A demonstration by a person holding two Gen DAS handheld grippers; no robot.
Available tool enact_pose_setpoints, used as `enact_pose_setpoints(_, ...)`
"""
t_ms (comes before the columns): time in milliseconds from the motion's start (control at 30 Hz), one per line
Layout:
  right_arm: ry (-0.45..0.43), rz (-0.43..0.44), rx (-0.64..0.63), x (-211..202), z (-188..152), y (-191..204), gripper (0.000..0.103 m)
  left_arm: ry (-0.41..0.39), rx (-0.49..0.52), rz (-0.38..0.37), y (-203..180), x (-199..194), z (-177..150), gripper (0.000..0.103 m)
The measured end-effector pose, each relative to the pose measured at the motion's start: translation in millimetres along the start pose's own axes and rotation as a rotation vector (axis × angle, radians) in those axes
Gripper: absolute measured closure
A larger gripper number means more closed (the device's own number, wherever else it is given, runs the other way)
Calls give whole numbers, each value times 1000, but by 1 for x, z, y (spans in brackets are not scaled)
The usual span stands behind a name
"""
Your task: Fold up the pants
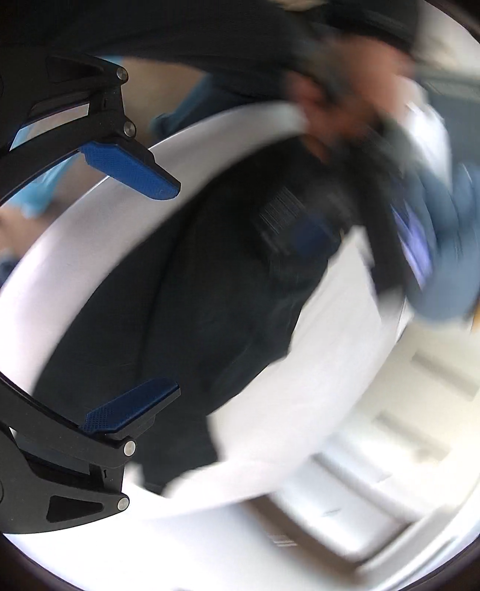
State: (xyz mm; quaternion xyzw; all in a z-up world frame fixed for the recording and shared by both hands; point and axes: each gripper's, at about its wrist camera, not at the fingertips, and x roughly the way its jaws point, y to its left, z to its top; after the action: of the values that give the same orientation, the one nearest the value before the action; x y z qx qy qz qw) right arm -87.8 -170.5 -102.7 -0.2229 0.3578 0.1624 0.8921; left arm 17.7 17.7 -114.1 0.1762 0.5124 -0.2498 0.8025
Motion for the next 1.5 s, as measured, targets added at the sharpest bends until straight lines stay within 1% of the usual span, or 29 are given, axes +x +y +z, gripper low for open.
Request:
enact_pose_setpoints(33, 6, 10, 65, 0, -1, -17, 5, -32, 21, 27, -5, -1, -7, 50)
enact_pose_setpoints(67, 15, 20, 134, 0, -3, -34, 5, -41, 17, 36, -6, -4, -11, 50)
enact_pose_setpoints(167, 42, 38, 365, 3, -16, -103, 5, -32, -29, 28, 0, -19, -12, 53)
enact_pose_setpoints(200, 45, 38, 413, 3, -21, -123, 5, -63, -43, 24, 2, -28, -8, 53)
enact_pose_setpoints(233, 53, 46, 497, 6, -24, -151, 5, -105, -60, 2, 1, -38, -2, 53)
enact_pose_setpoints(300, 43, 67, 663, 16, -28, -207, 5, -136, -90, -29, -2, -44, 10, 53)
enact_pose_setpoints(367, 35, 59, 773, 26, -25, -250, 5, -122, -97, -47, -8, -34, 16, 53)
enact_pose_setpoints(400, 58, 48, 829, 39, -19, -280, 5, -84, -93, -60, -15, -19, 17, 53)
enact_pose_setpoints(433, 84, 45, 850, 47, -15, -293, 8, -40, -83, -64, -26, -3, 14, 52)
enact_pose_setpoints(467, 115, 27, 866, 60, -7, -312, 14, -29, -67, -37, -32, 4, 12, 51)
enact_pose_setpoints(500, 131, 10, 867, 68, 0, -322, 15, -58, -49, 4, -40, 4, 7, 50)
enact_pose_setpoints(533, 160, -14, 861, 82, 9, -337, 15, -61, -56, 11, -41, 3, 6, 50)
enact_pose_setpoints(567, 182, -36, 852, 92, 16, -347, 15, -60, -78, 1, -39, 2, 5, 50)
enact_pose_setpoints(633, 230, -68, 828, 128, 45, -348, 15, -58, -111, -24, -35, 1, 3, 50)
enact_pose_setpoints(667, 256, -74, 828, 144, 51, -352, 15, -58, -116, -28, -34, 0, 3, 50)
enact_pose_setpoints(700, 310, -91, 841, 169, 60, -358, 15, -57, -107, -23, -36, -1, 3, 50)
enact_pose_setpoints(800, 397, -126, 873, 208, 69, -361, 15, -51, -105, -21, -38, -2, 2, 50)
enact_pose_setpoints(900, 455, -196, 853, 239, 81, -371, 15, -54, -109, -31, -31, 2, 6, 50)
enact_pose_setpoints(967, 544, -231, 841, 264, 80, -374, 15, -55, -105, -33, -31, 1, 4, 50)
enact_pose_setpoints(1000, 581, -241, 840, 270, 72, -358, 15, -56, -103, -33, -30, -2, 0, 50)
enact_pose_setpoints(1033, 609, -248, 843, 278, 68, -359, 15, -56, -103, -33, -32, 4, 6, 50)
enact_pose_setpoints(1067, 633, -252, 849, 286, 63, -360, 15, -57, -104, -34, -31, 5, 7, 50)
enact_pose_setpoints(1133, 622, -246, 876, 292, 57, -363, 15, -61, -109, -37, -30, 3, 7, 50)
enact_pose_setpoints(1167, 609, -243, 889, 293, 56, -364, 22, -62, -109, -36, -30, 3, 7, 50)
enact_pose_setpoints(1200, 584, -227, 901, 292, 57, -366, 36, -62, -111, -35, -30, 4, 7, 50)
enact_pose_setpoints(1233, 572, -217, 897, 291, 58, -366, 47, -62, -112, -34, -30, 3, 7, 50)
enact_pose_setpoints(1300, 548, -202, 882, 289, 65, -371, 88, -62, -109, -33, -30, 2, 7, 50)
enact_pose_setpoints(1367, 520, -183, 906, 279, 67, -379, 98, -60, -110, -35, -30, 3, 7, 50)
enact_pose_setpoints(1500, 359, -147, 985, 228, 60, -400, 100, -57, -108, -29, -31, 4, 7, 50)
